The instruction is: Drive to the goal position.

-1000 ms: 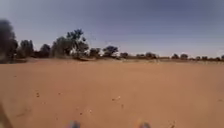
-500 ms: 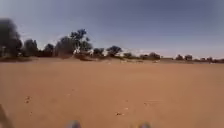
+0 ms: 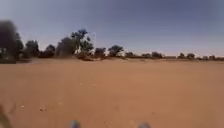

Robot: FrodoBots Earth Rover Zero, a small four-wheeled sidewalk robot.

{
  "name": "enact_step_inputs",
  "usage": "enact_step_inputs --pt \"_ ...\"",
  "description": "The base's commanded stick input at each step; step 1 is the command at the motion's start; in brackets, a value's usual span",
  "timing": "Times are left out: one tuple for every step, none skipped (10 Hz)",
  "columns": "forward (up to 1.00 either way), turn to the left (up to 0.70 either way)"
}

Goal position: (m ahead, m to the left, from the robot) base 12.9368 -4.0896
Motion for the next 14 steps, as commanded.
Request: enact_step_inputs --pt "0.7 0.0" --pt "0.7 0.0" --pt "0.7 0.0" --pt "0.7 0.0" --pt "0.7 0.0" --pt "0.7 -0.35" --pt "0.7 -0.35" --pt "0.7 -0.35" --pt "0.7 -0.35" --pt "0.7 -0.35" --pt "0.7 -0.35" --pt "0.7 -0.35" --pt "0.7 -0.08" --pt "0.7 -0.01"
